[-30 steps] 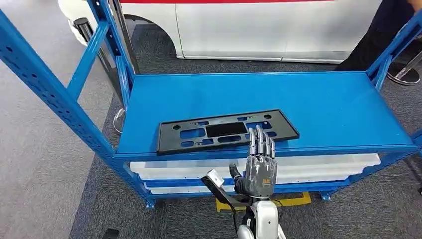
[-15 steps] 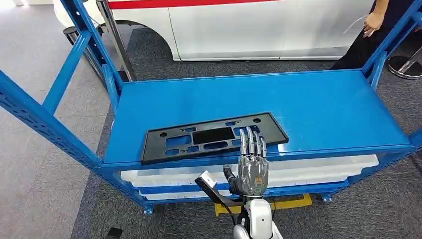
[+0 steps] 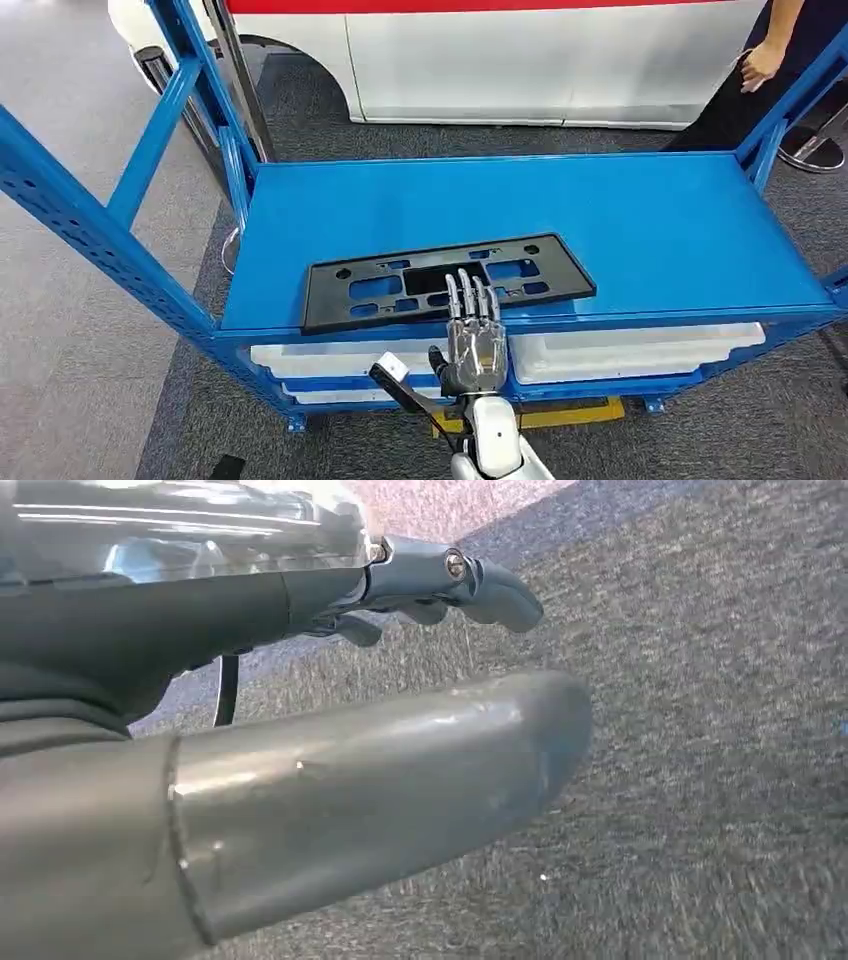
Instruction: Take the parts from the cabinet and place them on the table.
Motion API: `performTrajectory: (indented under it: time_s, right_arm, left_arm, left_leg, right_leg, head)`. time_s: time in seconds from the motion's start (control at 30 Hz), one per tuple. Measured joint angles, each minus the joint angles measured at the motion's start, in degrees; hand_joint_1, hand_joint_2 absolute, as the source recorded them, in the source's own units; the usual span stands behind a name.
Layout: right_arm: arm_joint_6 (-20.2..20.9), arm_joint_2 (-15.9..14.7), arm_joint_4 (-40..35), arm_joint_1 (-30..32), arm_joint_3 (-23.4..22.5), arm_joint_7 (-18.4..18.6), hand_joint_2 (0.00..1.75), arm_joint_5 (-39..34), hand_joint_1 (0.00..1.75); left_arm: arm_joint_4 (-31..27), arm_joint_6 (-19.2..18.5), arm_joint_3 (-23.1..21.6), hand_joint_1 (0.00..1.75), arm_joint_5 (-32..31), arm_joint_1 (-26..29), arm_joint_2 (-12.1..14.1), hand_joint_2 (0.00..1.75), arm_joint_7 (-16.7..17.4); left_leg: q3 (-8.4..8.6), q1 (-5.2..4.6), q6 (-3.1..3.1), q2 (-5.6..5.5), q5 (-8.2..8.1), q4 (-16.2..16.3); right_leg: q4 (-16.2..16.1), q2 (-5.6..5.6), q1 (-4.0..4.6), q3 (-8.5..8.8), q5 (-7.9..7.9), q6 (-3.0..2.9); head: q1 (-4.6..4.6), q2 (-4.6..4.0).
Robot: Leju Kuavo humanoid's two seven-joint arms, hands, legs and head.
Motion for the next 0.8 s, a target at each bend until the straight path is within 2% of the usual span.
performTrajectory:
  time_s: [0.03,0.07,0.1,0.2,0.23,0.27,0.3,0.33,0.37,0.4,0.43,0.47,0.53,0.57,0.6,0.7,0.73,0.77,0.8]
  right_arm:
    - [0.0,0.0,0.5,-0.7,0.0,0.0,1.75,-0.1,0.00]
    - [0.0,0.1,1.4,-1.4,0.1,0.1,1.75,-0.2,0.00]
    - [0.0,0.4,2.4,-2.1,0.2,0.1,1.75,-0.3,0.00]
    - [0.0,0.9,4.6,-3.1,0.3,0.1,1.75,-1.1,0.00]
    - [0.0,1.3,5.1,-3.4,0.3,0.1,1.75,-1.2,0.00]
    - [0.0,1.5,5.7,-4.0,0.3,0.2,1.75,-1.5,0.00]
    - [0.0,2.0,6.4,-4.9,0.3,0.1,1.75,-1.7,0.00]
    - [0.0,2.3,7.1,-5.4,0.3,0.1,1.75,-2.0,0.00]
    - [0.0,2.4,7.8,-5.7,0.3,0.1,1.75,-2.2,0.00]
    - [0.0,2.4,8.3,-5.8,0.3,0.1,1.75,-2.3,0.00]
    - [0.0,2.4,8.8,-5.8,0.3,0.1,1.75,-2.3,0.00]
    - [0.0,2.4,9.1,-5.9,0.3,0.0,1.75,-2.3,0.00]
    - [0.0,2.8,9.6,-6.3,0.3,0.0,1.75,-2.5,0.00]
    - [0.0,2.9,9.8,-6.5,0.3,0.0,1.75,-2.8,0.00]
    - [0.0,3.0,10.0,-6.8,0.3,-0.2,1.75,-3.1,0.00]
    - [0.0,3.1,10.4,-7.4,0.3,-1.4,1.75,-4.6,0.00]
    - [0.0,3.2,10.4,-7.6,0.3,-1.8,1.75,-5.1,0.00]
    - [0.0,3.2,10.4,-7.7,0.3,-2.5,1.75,-5.7,0.00]
    - [0.0,3.2,10.2,-7.8,0.2,-3.6,1.75,-6.7,0.00]
  left_arm:
    - [0.0,-0.1,0.0,0.00,-0.1,0.0,0.0,0.00,0.0]
    - [0.0,-0.1,0.0,0.00,-0.1,0.0,0.0,0.00,0.0]
    - [0.0,-0.1,0.0,0.00,-0.2,0.0,0.0,0.00,0.0]
    - [0.0,-0.3,0.0,0.00,-0.5,-0.1,0.0,0.00,0.0]
    - [0.0,-0.3,0.0,0.00,-0.6,-0.2,0.1,0.00,0.0]
    - [0.0,-0.4,0.0,0.00,-0.7,-0.2,0.1,0.00,0.0]
    - [0.0,-0.5,0.0,0.00,-1.0,-0.2,0.1,0.00,0.1]
    - [0.0,-0.5,0.0,0.00,-1.1,-0.2,0.1,0.00,0.1]
    - [0.0,-0.6,0.0,0.00,-1.2,-0.2,0.1,0.00,0.2]
    - [0.0,-0.6,0.0,0.00,-1.2,-0.1,0.2,0.00,0.2]
    - [0.0,-0.7,0.0,0.00,-1.2,-0.1,0.2,0.00,0.2]
    - [0.0,-0.7,0.0,0.00,-1.2,0.0,0.2,0.00,0.2]
    - [0.0,-0.7,0.0,0.00,-1.2,-0.1,0.2,0.00,0.2]
    - [0.0,-0.7,0.0,0.00,-1.3,-0.1,0.2,0.00,0.2]
    - [0.0,-0.8,0.0,0.00,-1.6,-0.2,0.2,0.00,0.2]
    - [0.0,-0.9,0.0,0.00,-1.7,-0.1,0.2,0.00,0.3]
    - [0.0,-0.9,0.0,0.00,-1.8,-0.1,0.2,0.00,0.3]
    - [0.0,-1.0,0.0,0.00,-2.0,-0.1,0.2,0.00,0.4]
    - [0.0,-1.0,0.0,0.00,-2.2,-0.1,0.2,0.00,0.4]
  left_leg:
    - [0.09,0.03,-0.25,-0.02,-0.25,0.3]
    - [-0.02,-0.06,-0.60,-0.01,-0.53,0.5]
    - [-0.30,-0.31,-1.03,0.00,-0.76,1.1]
    - [-0.26,-0.17,-2.09,0.21,-0.51,0.6]
    - [-0.28,-0.07,-2.43,0.18,-0.92,0.7]
    - [-0.74,0.11,-2.59,0.16,-1.99,2.1]
    - [-2.41,0.16,-2.71,0.14,-4.33,5.9]
    - [-4.05,0.15,-2.85,0.13,-6.04,9.4]
    - [-6.45,0.15,-3.02,0.13,-7.99,14.4]
    - [-8.30,0.15,-3.11,0.13,-8.78,17.9]
    - [-8.70,0.15,-3.07,0.14,-8.04,18.3]
    - [-7.89,0.15,-2.97,0.14,-6.14,16.2]
    - [-3.56,0.14,-2.51,0.14,-0.67,6.7]
    - [-1.69,0.07,-2.09,0.13,0.79,2.4]
    - [-0.95,-0.41,-1.98,0.11,0.14,1.3]
    - [-1.11,-0.50,-1.52,0.01,-0.06,0.9]
    - [-0.89,-0.08,-1.03,0.03,0.25,0.3]
    - [-0.60,0.14,-0.71,0.17,0.48,0.0]
    - [-0.57,0.19,-0.30,0.23,0.49,-0.1]
  right_leg:
    - [-4.9,-0.08,-0.10,2.21,2.74,-0.07]
    - [-7.5,-0.13,0.00,3.41,2.65,-0.18]
    - [-8.7,-0.13,0.42,3.76,2.39,-0.43]
    - [-8.6,-0.04,0.83,3.39,2.32,-1.21]
    - [-9.2,-0.08,0.26,3.76,2.63,-1.82]
    - [-9.5,-0.11,0.26,4.00,2.71,-2.17]
    - [-9.5,-0.16,0.28,4.04,2.73,-2.64]
    - [-9.5,-0.16,0.35,4.05,2.71,-2.69]
    - [-9.5,-0.17,0.46,4.10,2.65,-2.78]
    - [-9.5,-0.18,0.55,4.15,2.59,-2.86]
    - [-9.5,-0.18,0.57,4.24,2.54,-2.89]
    - [-9.5,-0.13,0.58,4.38,2.46,-2.85]
    - [-9.4,0.08,0.58,4.82,2.19,-2.62]
    - [-9.4,0.11,0.59,4.94,2.05,-2.48]
    - [-9.2,0.14,1.03,4.73,1.97,-2.18]
    - [-9.6,0.08,0.82,4.56,2.27,-1.35]
    - [-9.6,0.11,1.10,4.68,2.17,-0.98]
    - [-8.7,0.10,0.90,4.51,1.34,-0.67]
    - [-6.0,0.04,0.93,3.17,-0.54,-0.49]
  head:
    - [0.00,0.00]
    - [0.02,0.00]
    - [0.02,0.00]
    - [-0.07,0.00]
    - [-0.06,0.00]
    - [-0.06,0.00]
    - [-0.07,0.00]
    - [-0.07,0.00]
    - [-0.07,0.00]
    - [-0.09,0.00]
    - [-0.07,0.00]
    - [-0.09,0.00]
    - [-0.07,0.00]
    - [-0.07,0.00]
    - [-0.07,0.00]
    - [-0.05,0.00]
    - [-0.04,0.00]
    - [-0.07,0.00]
    - [0.00,0.00]
